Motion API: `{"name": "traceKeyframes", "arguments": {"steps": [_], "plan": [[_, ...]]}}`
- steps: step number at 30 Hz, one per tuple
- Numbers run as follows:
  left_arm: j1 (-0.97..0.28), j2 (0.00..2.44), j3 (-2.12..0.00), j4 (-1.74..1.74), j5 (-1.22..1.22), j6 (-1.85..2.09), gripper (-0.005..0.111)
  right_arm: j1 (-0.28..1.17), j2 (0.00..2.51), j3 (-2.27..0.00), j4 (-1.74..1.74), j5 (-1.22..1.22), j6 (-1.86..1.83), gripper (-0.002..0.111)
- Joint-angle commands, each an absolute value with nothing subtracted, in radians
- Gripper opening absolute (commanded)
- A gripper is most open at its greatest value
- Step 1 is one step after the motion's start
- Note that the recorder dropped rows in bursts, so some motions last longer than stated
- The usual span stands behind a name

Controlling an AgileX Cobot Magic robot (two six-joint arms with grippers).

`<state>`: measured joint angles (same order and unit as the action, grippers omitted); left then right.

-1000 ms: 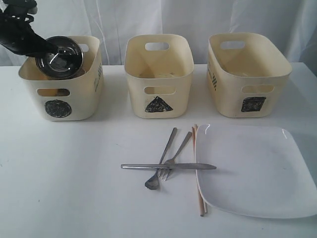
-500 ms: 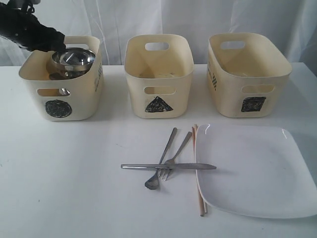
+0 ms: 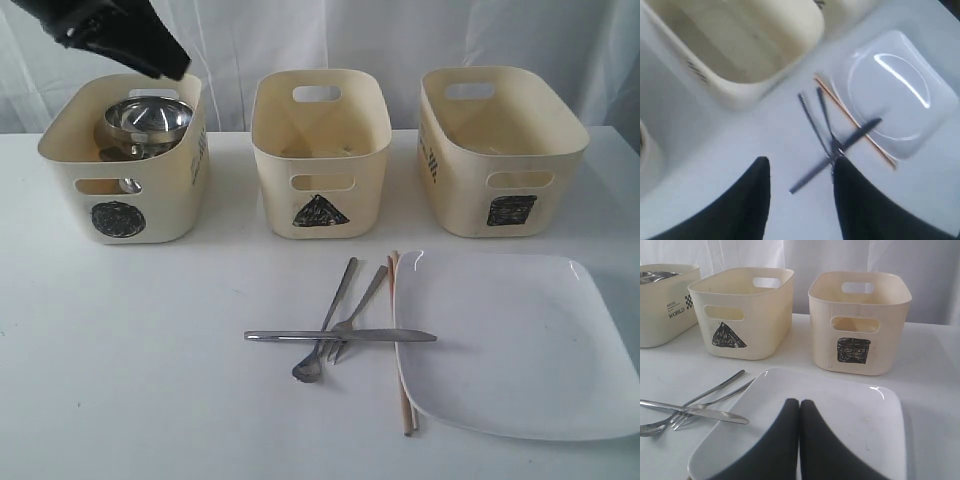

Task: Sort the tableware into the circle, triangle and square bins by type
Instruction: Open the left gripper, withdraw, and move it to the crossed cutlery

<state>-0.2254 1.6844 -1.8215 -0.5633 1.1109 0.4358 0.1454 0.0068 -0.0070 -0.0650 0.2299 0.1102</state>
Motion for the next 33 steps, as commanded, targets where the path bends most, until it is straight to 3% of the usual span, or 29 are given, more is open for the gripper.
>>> {"name": "traceKeyframes", "arguments": {"steps": [1,13,24,33], "plan": [[-0.323,1.63,-1.694,-0.562,1.184,0.418,0.045,0.139,0.0,0.0,-0.069,0.221,0.109,0.0],[-0.373,1.51,-1.43,-0.521,1.108,0.384,0.045,0.139,0.0,0.0,-0.069,0.221,0.109,0.0],[-0.444,1.355,-1.162,-0.528,0.732,0.384,0.045,0.139,0.0,0.0,-0.069,0.221,0.109,0.0],[-0.531,1.351,-1.052,-0.532,0.603,0.399,0.045,0.139,0.0,0.0,-0.069,0.221,0.109,0.0]]}}
